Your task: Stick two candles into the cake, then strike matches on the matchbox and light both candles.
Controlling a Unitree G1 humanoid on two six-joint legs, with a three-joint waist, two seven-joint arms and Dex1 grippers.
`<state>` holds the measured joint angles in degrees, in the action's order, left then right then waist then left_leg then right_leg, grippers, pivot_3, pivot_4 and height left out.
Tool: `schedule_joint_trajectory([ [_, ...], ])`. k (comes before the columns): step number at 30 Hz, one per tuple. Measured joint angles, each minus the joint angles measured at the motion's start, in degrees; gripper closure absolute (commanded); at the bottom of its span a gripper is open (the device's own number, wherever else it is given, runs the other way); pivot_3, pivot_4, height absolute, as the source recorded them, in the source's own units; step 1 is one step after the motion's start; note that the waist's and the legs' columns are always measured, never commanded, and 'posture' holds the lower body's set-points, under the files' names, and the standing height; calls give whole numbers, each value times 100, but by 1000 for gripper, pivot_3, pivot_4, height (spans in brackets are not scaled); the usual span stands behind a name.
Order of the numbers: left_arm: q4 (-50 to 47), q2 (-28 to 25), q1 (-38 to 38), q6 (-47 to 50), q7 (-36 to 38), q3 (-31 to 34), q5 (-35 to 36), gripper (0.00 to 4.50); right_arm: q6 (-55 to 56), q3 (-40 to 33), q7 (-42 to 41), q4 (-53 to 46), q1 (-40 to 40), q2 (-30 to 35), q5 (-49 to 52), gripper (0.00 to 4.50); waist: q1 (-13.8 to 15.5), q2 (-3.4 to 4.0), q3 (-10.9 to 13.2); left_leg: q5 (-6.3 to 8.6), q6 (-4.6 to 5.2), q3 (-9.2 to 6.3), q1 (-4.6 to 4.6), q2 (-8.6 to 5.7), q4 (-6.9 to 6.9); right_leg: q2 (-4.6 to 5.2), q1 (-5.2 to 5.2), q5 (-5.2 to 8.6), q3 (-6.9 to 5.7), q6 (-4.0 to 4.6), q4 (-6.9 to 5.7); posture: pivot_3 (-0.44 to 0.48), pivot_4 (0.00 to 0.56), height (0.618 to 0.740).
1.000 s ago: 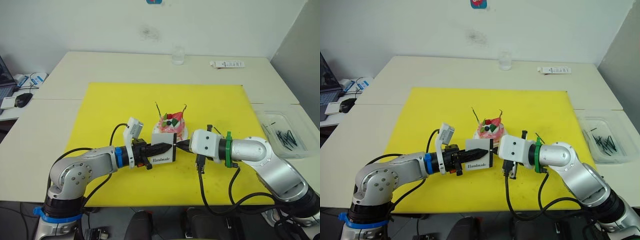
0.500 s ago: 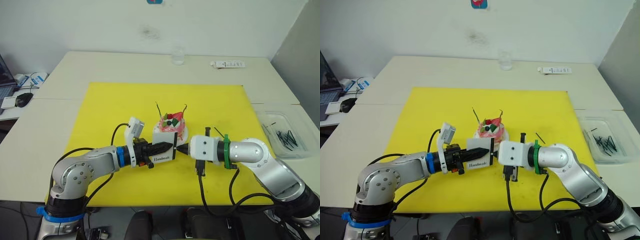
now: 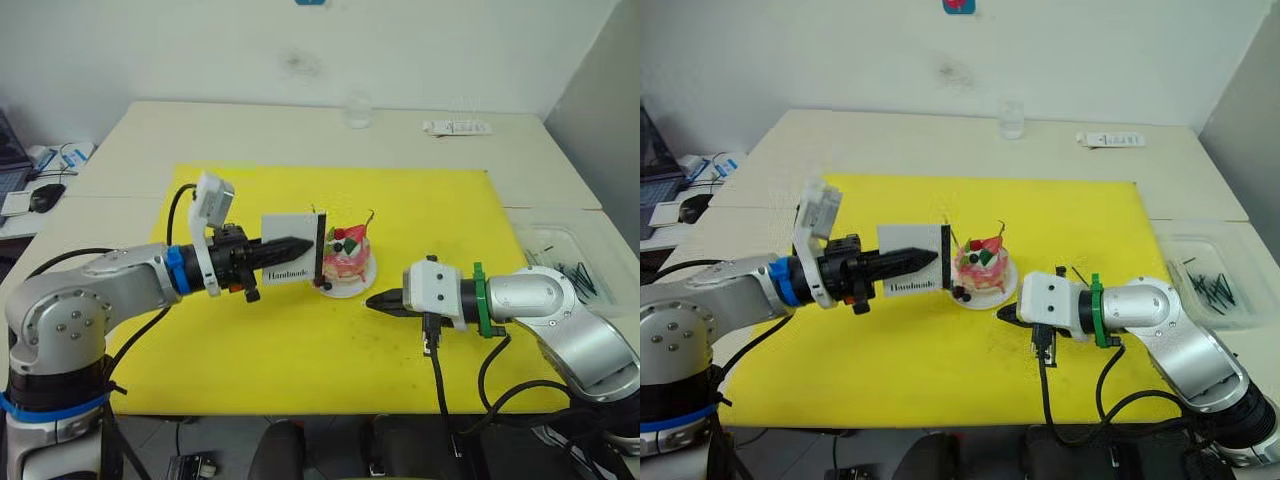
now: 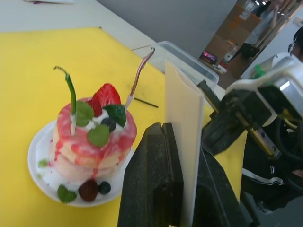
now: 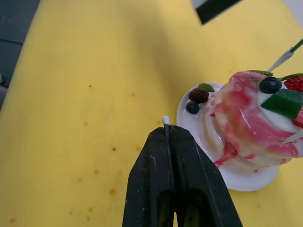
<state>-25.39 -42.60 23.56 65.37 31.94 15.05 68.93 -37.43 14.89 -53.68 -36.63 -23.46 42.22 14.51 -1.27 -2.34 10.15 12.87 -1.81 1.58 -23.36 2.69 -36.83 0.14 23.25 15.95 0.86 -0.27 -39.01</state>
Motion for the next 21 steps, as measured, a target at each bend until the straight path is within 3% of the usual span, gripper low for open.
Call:
schedule_joint_trajectory([
  [8, -100, 292, -603, -363, -125, -500, -649, 4500, -548, -82, 328, -220, 1, -22, 242, 4469, -1, 0, 0, 0, 1, 14, -1, -10, -14, 11, -3, -4, 10, -3, 4, 0, 150, 740],
  [16, -2, 1010, -581, -585, -283, -1075, -1054, 4500, -900, -142, 644, -463, -80, -77, 410, 4469, -6, -1, 0, 0, 1, 8, -3, -4, -11, 0, -1, -4, 9, -4, 4, 0, 150, 740],
  [21, 92, 1106, -462, -577, -299, -1091, -1067, 4500, -920, 159, 818, -472, -265, -90, 221, 4469, -26, -1, 0, 0, 1, 7, -3, -2, -11, -4, -1, -4, 9, -4, 3, 0, 150, 740],
])
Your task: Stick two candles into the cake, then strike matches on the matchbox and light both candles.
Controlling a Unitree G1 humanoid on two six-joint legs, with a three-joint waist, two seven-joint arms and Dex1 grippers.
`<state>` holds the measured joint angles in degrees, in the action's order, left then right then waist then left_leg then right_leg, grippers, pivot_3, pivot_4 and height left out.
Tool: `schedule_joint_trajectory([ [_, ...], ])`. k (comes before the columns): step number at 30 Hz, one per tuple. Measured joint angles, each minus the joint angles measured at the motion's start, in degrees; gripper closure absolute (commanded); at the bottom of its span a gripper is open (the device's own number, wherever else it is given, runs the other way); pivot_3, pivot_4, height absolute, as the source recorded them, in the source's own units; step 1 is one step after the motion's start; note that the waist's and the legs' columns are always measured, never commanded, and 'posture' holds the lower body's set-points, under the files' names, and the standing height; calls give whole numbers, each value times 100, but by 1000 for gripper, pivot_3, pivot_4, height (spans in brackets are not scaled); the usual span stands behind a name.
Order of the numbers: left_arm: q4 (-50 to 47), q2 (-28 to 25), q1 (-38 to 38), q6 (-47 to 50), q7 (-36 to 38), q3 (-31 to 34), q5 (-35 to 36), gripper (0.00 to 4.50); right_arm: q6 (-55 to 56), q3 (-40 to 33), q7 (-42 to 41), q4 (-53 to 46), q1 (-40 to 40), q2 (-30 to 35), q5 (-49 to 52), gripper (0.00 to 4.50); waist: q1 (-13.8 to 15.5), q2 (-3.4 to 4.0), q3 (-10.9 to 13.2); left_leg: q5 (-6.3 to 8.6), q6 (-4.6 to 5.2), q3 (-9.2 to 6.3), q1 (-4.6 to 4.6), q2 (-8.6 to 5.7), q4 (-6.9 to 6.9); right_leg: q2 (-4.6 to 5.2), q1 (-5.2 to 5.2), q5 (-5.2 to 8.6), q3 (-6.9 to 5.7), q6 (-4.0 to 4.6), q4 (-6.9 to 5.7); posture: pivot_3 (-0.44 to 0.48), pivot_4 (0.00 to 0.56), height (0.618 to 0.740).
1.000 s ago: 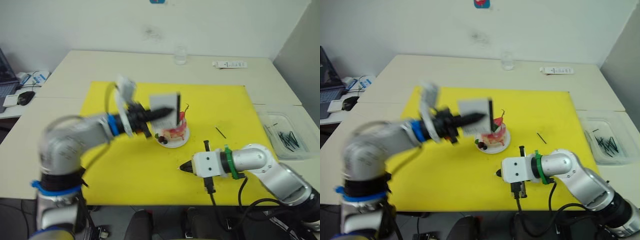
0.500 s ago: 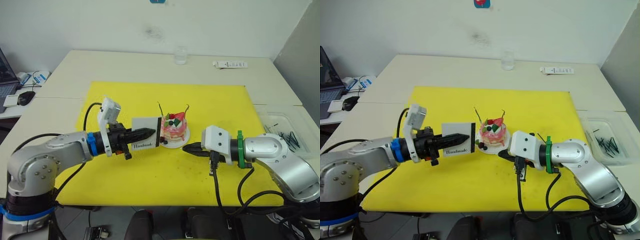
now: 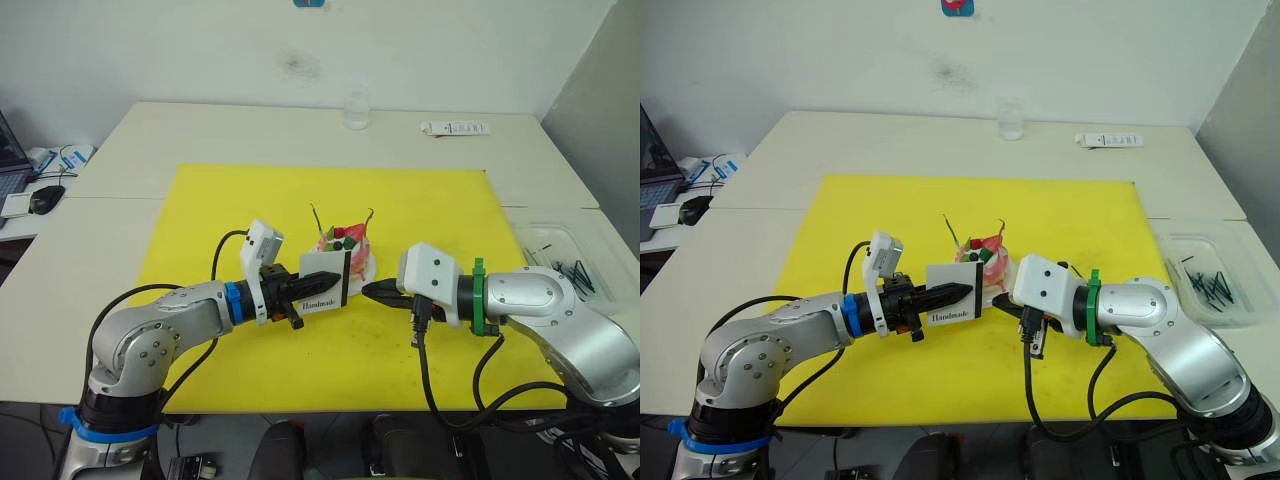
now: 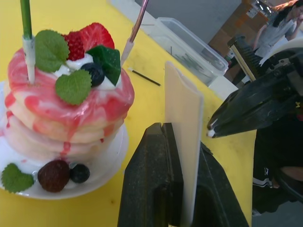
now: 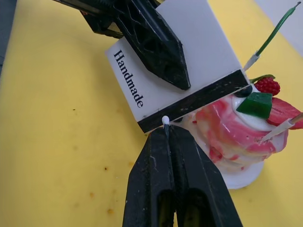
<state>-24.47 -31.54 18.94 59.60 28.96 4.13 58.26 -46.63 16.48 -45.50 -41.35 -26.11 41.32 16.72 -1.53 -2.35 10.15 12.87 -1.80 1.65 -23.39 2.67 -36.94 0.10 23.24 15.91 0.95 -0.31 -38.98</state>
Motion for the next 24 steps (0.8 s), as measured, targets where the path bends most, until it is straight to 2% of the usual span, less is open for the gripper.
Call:
schedule_joint_trajectory([
  [10, 36, 0, 66, 123, 55, 0, 35, 4500, 74, 522, 192, 220, -245, -213, -307, 4469, 1, 0, 0, 0, 0, 1, -1, -3, -1, 1, 0, 0, 0, 0, 0, 0, 150, 740],
  [24, 38, 2, 47, 146, 65, 11, 94, 4500, 277, 596, 152, 412, -256, -203, -626, 4469, 1, 0, 0, 0, 0, 0, -1, -2, -1, 1, 0, 0, -1, 0, 0, 0, 150, 740],
])
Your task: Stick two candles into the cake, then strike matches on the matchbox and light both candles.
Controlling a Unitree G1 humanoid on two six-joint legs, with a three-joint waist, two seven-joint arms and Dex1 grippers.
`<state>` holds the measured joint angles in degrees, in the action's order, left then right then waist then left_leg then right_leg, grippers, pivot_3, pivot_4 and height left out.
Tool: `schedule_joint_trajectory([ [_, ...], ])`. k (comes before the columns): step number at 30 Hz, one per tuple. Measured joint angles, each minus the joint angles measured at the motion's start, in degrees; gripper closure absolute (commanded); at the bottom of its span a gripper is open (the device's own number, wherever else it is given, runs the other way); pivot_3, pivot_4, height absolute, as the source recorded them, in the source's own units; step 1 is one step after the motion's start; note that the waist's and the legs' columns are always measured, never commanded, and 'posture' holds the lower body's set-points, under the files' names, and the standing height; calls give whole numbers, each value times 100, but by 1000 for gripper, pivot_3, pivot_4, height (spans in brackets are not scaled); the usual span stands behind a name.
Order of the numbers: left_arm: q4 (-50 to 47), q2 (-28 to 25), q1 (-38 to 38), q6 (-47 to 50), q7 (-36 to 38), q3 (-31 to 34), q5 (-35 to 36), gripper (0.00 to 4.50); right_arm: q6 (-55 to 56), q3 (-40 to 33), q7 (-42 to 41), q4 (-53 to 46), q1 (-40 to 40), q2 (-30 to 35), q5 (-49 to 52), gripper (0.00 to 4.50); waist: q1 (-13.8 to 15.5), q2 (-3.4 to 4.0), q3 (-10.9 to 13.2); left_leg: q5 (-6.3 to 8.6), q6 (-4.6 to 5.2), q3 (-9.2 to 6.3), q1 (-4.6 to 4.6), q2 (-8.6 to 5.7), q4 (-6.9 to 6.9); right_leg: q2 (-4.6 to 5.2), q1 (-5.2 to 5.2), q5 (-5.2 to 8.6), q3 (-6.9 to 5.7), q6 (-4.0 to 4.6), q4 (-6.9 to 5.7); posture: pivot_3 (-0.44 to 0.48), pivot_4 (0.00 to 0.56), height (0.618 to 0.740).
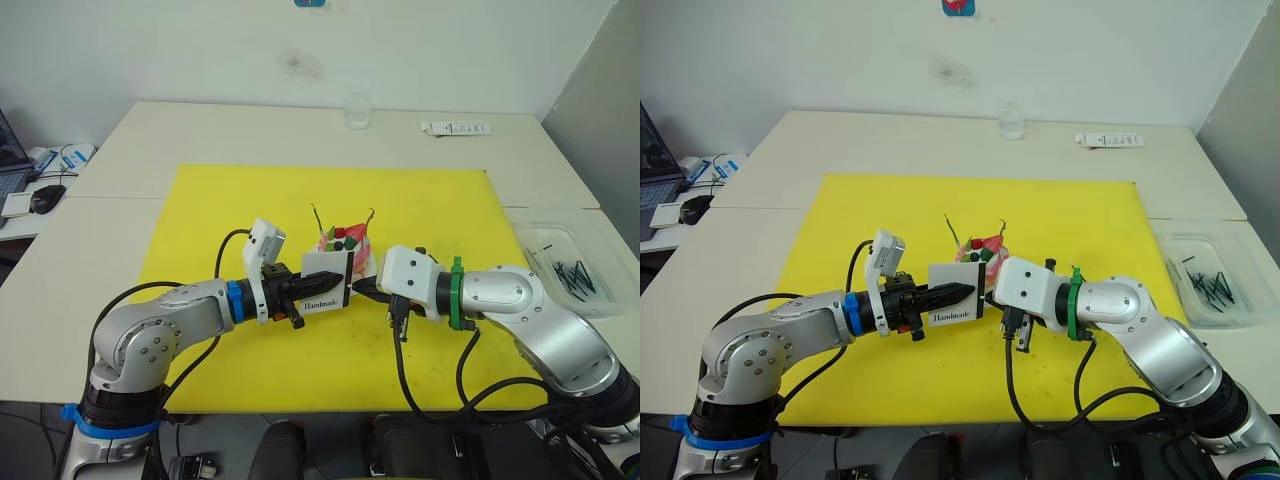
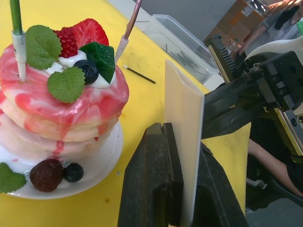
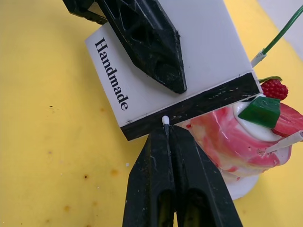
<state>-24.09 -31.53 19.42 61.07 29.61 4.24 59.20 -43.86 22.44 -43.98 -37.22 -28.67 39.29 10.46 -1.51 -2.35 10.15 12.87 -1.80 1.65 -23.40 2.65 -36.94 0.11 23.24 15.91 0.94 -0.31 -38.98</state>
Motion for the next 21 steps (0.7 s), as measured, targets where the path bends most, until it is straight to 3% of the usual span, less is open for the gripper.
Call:
schedule_joint_trajectory([
  [10, -3, 269, 15, 133, -233, 85, 298, 4500, 146, 250, -124, 210, -21, 24, -317, 4469, 1, 0, 0, 0, 0, 0, -1, -1, -1, 1, 0, 0, 0, 0, 0, 0, 150, 740],
  [13, 32, 361, 783, 94, -300, 150, 553, 4500, 240, 535, -402, 291, -9, 114, -398, 4469, 34, -8, 5, 0, 0, -15, -9, -2, -7, -5, 2, -1, -15, 1, -3, 0, 150, 740],
  [17, 479, -247, 2306, -123, -371, 978, 800, 4500, 286, 537, -689, 92, 21, 255, -251, 4469, 5, -5, 3, 0, 1, -3, -4, -4, -4, -26, 2, -2, 0, -2, 1, 0, 150, 740],
  [21, 561, -799, 2009, -12, -155, 1149, 813, 4500, 118, 214, -668, 80, 96, 242, -162, 4469, -47, 0, 0, 1, 0, 11, 6, 3, 4, -6, 1, 2, 10, -7, 0, 0, 150, 740],
])
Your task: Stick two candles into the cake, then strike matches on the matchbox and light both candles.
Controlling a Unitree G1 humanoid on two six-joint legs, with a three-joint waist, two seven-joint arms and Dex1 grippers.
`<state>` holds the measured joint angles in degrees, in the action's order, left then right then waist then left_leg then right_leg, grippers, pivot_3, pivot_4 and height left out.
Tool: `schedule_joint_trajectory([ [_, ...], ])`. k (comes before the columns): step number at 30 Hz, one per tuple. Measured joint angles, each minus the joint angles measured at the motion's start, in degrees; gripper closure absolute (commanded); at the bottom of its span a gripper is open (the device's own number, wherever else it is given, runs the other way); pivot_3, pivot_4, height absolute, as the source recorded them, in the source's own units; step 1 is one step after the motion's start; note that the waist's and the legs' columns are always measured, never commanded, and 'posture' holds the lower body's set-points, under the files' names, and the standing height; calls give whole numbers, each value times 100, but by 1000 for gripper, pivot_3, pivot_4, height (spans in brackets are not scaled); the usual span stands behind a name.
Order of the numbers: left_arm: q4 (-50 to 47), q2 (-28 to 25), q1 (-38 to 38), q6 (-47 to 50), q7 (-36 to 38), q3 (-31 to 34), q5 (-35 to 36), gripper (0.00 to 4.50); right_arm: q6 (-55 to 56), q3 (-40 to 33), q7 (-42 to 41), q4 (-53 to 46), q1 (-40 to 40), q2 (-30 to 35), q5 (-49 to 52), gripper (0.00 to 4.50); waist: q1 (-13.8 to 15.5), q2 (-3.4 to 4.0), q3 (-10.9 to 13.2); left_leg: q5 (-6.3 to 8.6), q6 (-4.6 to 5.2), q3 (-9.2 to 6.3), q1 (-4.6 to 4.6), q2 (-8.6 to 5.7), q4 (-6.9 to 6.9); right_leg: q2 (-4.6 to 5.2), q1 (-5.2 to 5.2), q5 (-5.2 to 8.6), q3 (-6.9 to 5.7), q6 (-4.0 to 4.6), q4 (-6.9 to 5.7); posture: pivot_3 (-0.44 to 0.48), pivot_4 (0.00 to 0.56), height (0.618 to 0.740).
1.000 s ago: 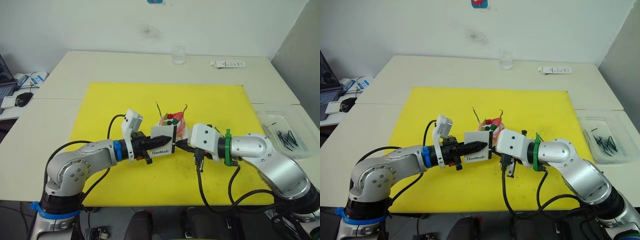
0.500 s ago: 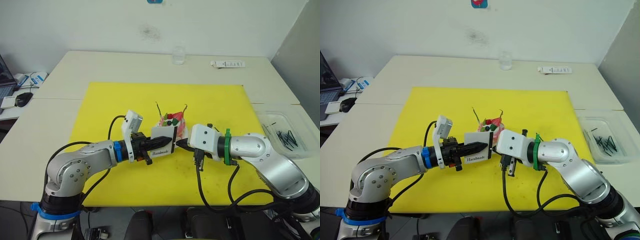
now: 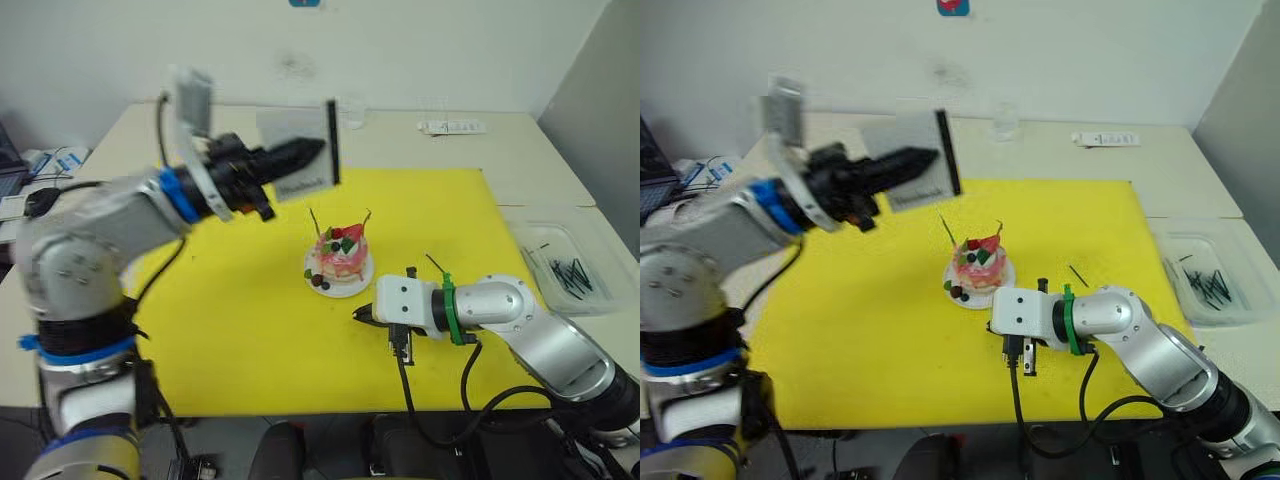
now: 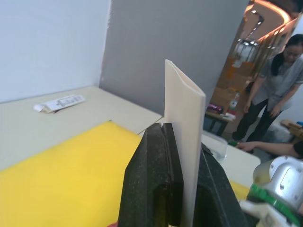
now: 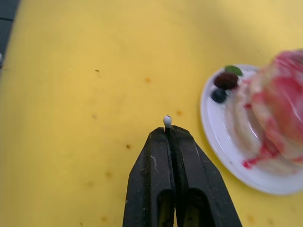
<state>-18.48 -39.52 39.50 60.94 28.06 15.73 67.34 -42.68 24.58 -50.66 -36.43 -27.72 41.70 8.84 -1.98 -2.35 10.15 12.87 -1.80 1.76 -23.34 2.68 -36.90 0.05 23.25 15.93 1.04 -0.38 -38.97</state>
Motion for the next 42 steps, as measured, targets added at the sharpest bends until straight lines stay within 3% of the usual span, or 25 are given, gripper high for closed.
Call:
schedule_joint_trajectory([
  [7, -497, -400, -1028, 176, 383, -257, 17, 4500, -767, -657, 202, -135, 220, -145, 523, 4469, 55, -2, 2, 1, -3, -19, -24, -3, -2, 12, 12, -2, -18, 5, 0, 0, 150, 740],
  [11, -940, -758, -1518, 189, 829, -350, -37, 4500, -1405, -1427, 150, -383, 304, 222, 1037, 4469, 49, -2, 2, 1, -2, -9, -22, -9, -5, 18, 11, 0, -11, 1, 5, 0, 150, 740],
  [17, -1728, -1246, -2721, -168, 1657, -956, -697, 4500, -2492, -2298, 186, -506, 834, 598, 1714, 4469, 54, -2, 2, 1, -2, -11, -9, -2, -3, 15, 4, 2, -12, 8, -1, 0, 150, 740],
  [22, -1807, -1245, -2938, -622, 1904, -1386, -1295, 4500, -2631, -2174, 619, -455, 1115, 395, 1748, 4469, 54, -2, 1, 0, -1, -10, -3, -2, -4, 8, 1, -2, -9, 14, -2, 0, 150, 740],
  [29, -1764, -1191, -3078, -1024, 2109, -1654, -1805, 4500, -2011, -1576, 1195, 154, 1125, 17, 1433, 4469, 46, -2, 1, 1, 0, -3, -12, -5, -4, 8, 6, -1, -5, 11, 5, 0, 150, 740],
  [32, -1763, -1189, -3160, -1118, 2156, -1656, -1904, 4500, -1745, -1483, 1279, 284, 1139, -9, 1346, 3851, 47, -2, 1, 1, 0, -6, -12, -4, -4, 8, 7, -1, -7, 11, 5, 0, 150, 740],
  [37, -1733, -1188, -3315, -1282, 2263, -1654, -2053, 4500, -1448, -1785, 1452, 276, 1290, -112, 1280, 2207, 47, -2, 2, 1, 0, -7, -12, -2, -4, 8, 7, -1, -9, 11, 2, 0, 150, 740],
  [42, -1646, -1188, -3429, -1392, 2284, -1635, -2164, 4500, -1147, -2516, 1526, -168, 2005, -223, 1447, 2207, 62, -2, 1, 1, 0, -9, -13, 0, -2, 8, 6, 1, -10, 9, 4, 0, 150, 740],
])
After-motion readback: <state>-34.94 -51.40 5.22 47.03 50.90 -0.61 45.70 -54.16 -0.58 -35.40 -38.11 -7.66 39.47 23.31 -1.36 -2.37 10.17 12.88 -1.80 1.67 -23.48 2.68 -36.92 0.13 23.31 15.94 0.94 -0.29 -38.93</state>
